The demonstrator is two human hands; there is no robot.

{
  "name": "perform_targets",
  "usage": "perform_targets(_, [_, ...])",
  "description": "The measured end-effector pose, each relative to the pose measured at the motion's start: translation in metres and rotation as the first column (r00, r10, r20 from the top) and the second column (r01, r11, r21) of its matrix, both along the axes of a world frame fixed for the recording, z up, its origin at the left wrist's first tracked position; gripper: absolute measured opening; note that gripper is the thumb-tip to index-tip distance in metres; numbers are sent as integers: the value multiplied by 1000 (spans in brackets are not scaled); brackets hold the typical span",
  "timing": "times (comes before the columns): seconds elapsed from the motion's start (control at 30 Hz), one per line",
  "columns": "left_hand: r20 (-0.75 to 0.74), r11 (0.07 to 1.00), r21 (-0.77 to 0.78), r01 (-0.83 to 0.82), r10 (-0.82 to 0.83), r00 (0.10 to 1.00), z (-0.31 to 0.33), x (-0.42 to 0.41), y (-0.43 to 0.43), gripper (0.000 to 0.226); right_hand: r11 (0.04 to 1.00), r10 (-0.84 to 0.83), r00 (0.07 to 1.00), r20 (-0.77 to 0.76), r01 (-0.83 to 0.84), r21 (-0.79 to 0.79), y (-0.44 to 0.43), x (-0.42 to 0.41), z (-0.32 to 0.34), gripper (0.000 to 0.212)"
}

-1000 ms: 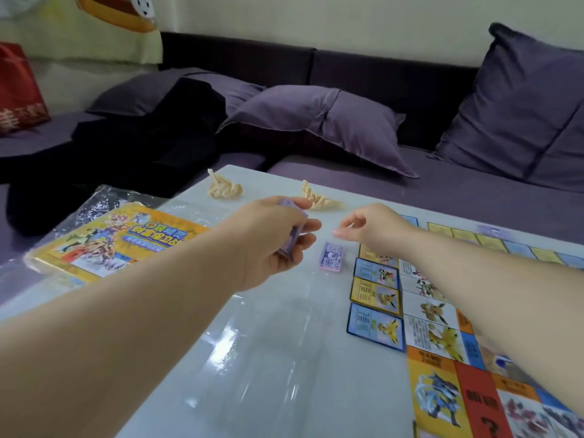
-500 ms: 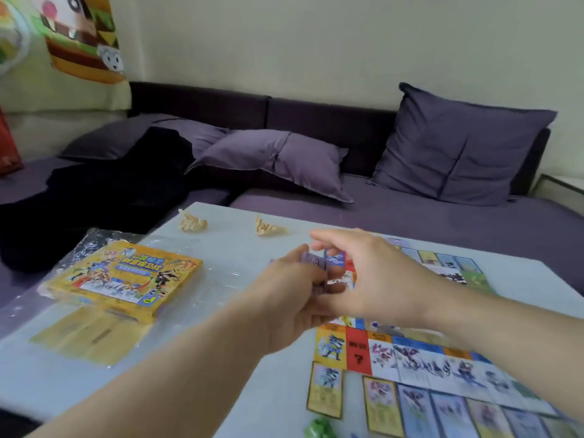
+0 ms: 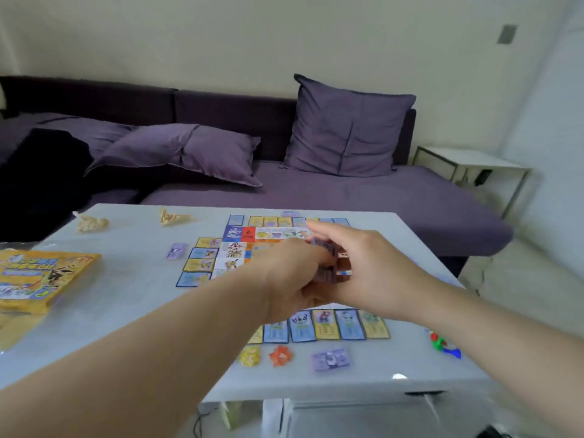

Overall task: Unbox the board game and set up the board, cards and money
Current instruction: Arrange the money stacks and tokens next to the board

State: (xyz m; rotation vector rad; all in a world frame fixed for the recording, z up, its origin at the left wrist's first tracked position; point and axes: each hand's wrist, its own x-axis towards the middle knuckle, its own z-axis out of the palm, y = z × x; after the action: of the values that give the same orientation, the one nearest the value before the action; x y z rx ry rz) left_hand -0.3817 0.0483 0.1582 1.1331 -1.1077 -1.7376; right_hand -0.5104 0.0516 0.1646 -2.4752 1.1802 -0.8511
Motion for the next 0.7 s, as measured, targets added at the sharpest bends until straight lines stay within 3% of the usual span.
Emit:
perform_targets(0.2, [112, 987, 22, 157, -158, 981, -3, -74, 14, 26, 986, -142, 989, 33, 145, -84, 19, -79, -17, 71])
perform_targets(0.3, [202, 987, -13, 161, -155, 967, -10, -110, 12, 29, 982, -165, 977, 136, 150, 117, 23, -118, -18, 66])
perform_targets(0.4, [290, 968, -32, 250, -230, 929, -14, -141, 7, 28, 921, -248, 872, 421, 78, 382, 23, -163, -16, 32])
perform_targets(0.57, [396, 892, -37, 451, -401, 826, -26, -200, 0, 22, 880, -367, 773, 518, 108, 463, 13, -226, -46, 18])
perform_targets(0.7, [607, 855, -172, 489, -299, 736, -50, -236, -19, 17, 824, -534, 639, 554, 246, 511, -4, -265, -78, 14])
